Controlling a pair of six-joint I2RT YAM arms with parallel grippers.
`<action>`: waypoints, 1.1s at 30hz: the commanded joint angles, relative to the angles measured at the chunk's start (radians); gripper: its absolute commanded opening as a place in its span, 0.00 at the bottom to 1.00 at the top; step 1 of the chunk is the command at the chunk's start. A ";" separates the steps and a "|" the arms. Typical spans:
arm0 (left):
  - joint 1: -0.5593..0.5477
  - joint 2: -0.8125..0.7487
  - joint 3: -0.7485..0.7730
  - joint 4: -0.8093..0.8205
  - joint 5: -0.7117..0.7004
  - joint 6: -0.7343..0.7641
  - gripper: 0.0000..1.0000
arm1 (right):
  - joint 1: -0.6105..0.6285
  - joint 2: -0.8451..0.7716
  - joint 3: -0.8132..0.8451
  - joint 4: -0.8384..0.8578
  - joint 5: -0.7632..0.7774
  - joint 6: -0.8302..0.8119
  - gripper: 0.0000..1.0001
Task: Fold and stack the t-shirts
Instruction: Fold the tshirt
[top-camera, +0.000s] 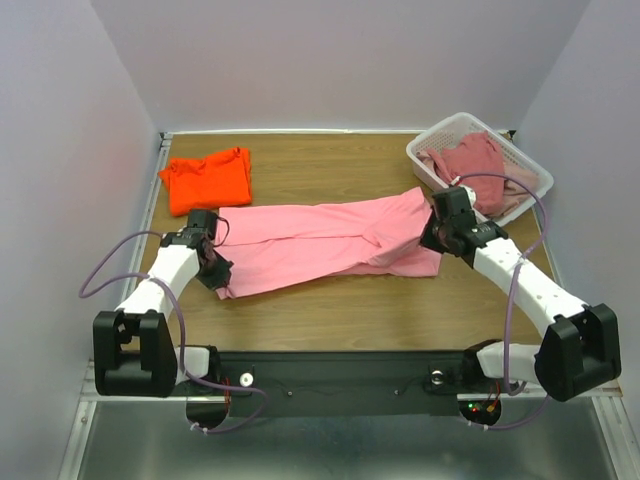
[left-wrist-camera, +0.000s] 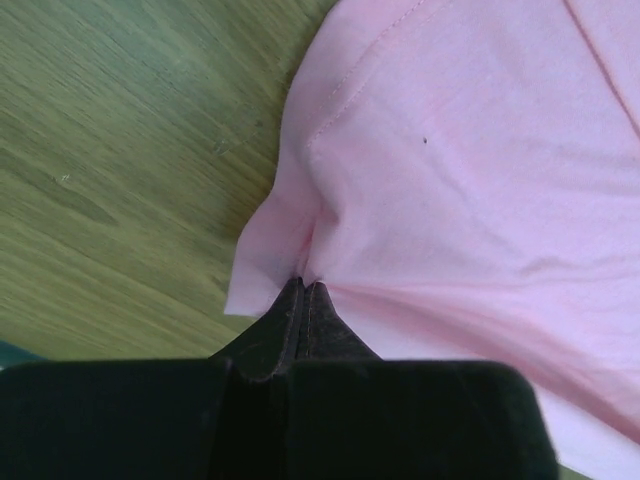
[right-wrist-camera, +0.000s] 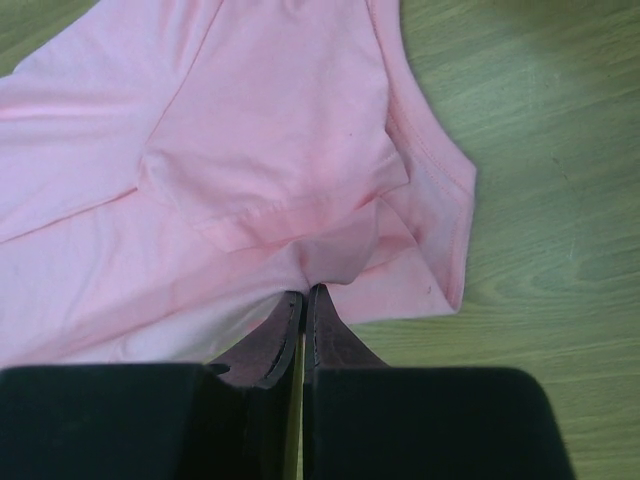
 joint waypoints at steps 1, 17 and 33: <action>0.006 0.040 0.081 -0.039 -0.034 0.038 0.00 | -0.008 0.034 0.070 0.017 0.040 -0.008 0.01; 0.011 0.379 0.349 -0.042 -0.072 0.145 0.00 | -0.008 0.347 0.330 0.027 0.119 -0.067 0.00; 0.034 0.369 0.462 -0.013 -0.039 0.145 0.98 | -0.065 0.562 0.515 0.032 -0.005 -0.134 0.75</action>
